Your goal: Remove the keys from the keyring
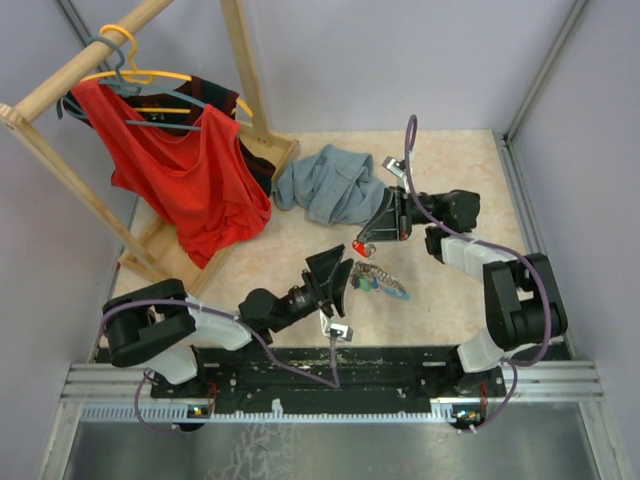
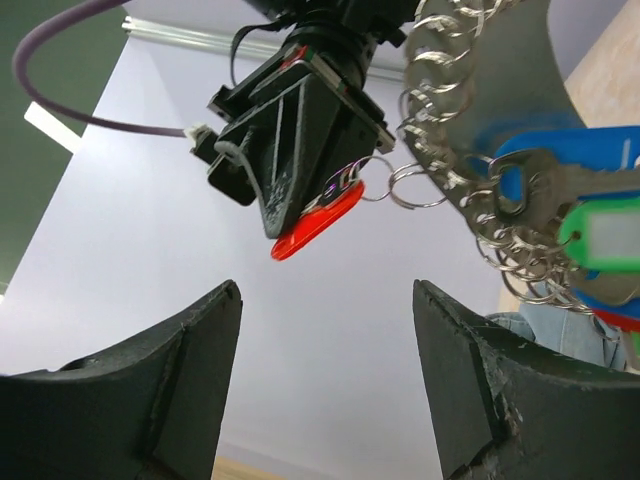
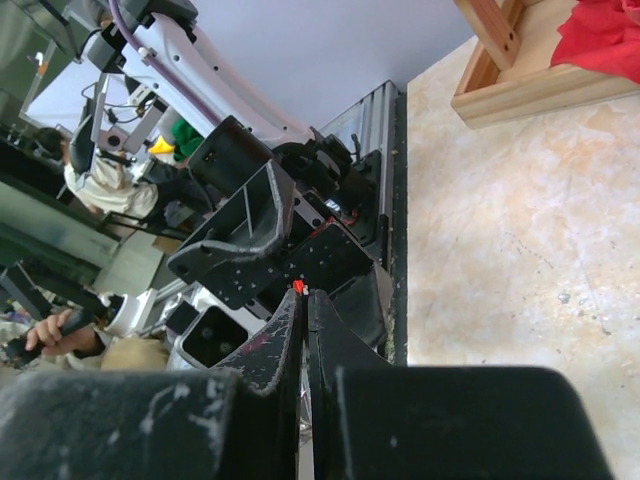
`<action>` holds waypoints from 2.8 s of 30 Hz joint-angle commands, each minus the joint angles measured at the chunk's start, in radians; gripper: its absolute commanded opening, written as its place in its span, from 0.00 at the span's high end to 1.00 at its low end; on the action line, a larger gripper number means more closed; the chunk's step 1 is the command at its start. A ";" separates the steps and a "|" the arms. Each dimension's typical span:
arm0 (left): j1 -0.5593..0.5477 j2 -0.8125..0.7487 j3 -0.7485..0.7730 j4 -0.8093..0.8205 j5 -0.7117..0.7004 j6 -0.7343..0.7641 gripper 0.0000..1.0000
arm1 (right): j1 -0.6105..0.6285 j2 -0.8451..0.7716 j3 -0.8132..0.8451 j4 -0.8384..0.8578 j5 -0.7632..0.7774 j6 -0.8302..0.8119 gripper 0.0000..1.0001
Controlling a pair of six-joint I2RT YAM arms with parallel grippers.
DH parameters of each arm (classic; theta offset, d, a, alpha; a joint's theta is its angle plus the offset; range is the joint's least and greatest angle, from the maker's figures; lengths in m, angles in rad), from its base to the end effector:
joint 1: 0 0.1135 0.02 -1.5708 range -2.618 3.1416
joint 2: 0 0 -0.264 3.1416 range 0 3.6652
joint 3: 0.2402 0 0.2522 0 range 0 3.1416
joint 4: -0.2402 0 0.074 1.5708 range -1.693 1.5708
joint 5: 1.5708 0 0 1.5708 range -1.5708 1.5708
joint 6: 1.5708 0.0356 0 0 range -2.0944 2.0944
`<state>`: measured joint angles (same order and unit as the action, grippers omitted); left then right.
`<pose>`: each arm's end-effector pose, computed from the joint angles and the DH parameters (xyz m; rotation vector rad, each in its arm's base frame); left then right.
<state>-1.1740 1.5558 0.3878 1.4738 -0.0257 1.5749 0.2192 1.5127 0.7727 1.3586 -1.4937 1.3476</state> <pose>0.1059 -0.2503 0.2086 1.2444 0.2703 0.3619 0.2739 0.0974 0.3007 -0.9030 1.6594 1.8611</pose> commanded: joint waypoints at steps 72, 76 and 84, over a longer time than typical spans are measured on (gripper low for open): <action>0.139 -0.112 0.273 -0.466 0.049 -2.104 0.71 | -0.018 -0.008 -0.010 0.364 0.053 0.118 1.00; 0.140 -0.105 0.267 -0.460 0.055 -2.094 0.94 | -0.018 -0.009 -0.012 0.363 0.052 0.115 1.00; 0.199 -0.130 0.246 -0.471 0.194 -2.004 1.00 | -0.022 -0.027 0.003 0.364 0.021 0.110 0.84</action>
<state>-1.0138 1.4372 0.6327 1.0142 0.0662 -0.4957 0.2062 1.5406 0.7589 1.5555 -1.4948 1.4544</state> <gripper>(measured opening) 0.016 0.044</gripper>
